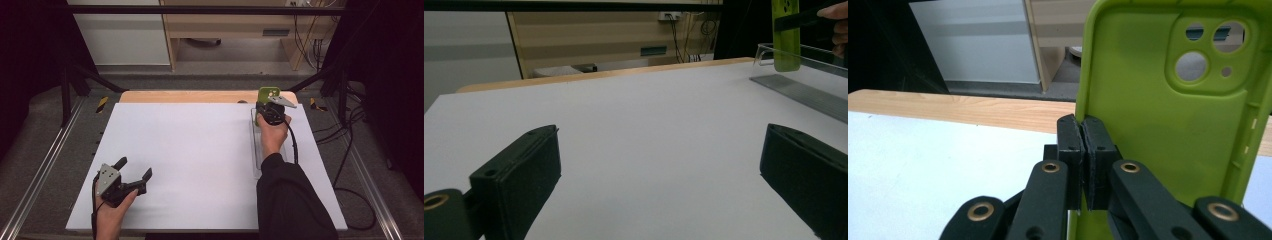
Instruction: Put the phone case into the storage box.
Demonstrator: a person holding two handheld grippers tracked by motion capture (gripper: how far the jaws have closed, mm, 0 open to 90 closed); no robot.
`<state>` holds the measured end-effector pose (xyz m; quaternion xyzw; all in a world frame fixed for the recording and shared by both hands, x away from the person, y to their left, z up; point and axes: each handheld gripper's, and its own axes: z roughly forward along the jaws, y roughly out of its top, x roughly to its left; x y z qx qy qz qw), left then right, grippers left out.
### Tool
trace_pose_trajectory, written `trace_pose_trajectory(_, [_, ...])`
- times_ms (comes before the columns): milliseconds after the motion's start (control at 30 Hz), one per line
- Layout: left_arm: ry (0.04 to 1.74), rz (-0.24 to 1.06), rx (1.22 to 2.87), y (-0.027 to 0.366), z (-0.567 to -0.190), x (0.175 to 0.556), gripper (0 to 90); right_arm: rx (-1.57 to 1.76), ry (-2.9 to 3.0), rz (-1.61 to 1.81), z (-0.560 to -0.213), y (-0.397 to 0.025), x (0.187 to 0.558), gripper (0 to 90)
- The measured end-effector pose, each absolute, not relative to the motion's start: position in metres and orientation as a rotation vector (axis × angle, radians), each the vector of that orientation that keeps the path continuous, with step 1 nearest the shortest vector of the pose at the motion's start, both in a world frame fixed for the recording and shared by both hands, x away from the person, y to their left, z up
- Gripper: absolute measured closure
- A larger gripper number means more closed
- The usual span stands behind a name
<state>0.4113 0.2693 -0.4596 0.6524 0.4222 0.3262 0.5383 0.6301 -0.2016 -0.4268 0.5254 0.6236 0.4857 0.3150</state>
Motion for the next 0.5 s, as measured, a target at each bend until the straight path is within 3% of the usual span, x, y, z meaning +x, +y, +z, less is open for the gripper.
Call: trace_pose_trajectory(500, [1.0, 0.781, 1.548, 0.2709, -0.458, 0.4107, 2.3, 1.392, 1.647, 1.258, -0.4345, -0.2003, 0.6326, 88.2])
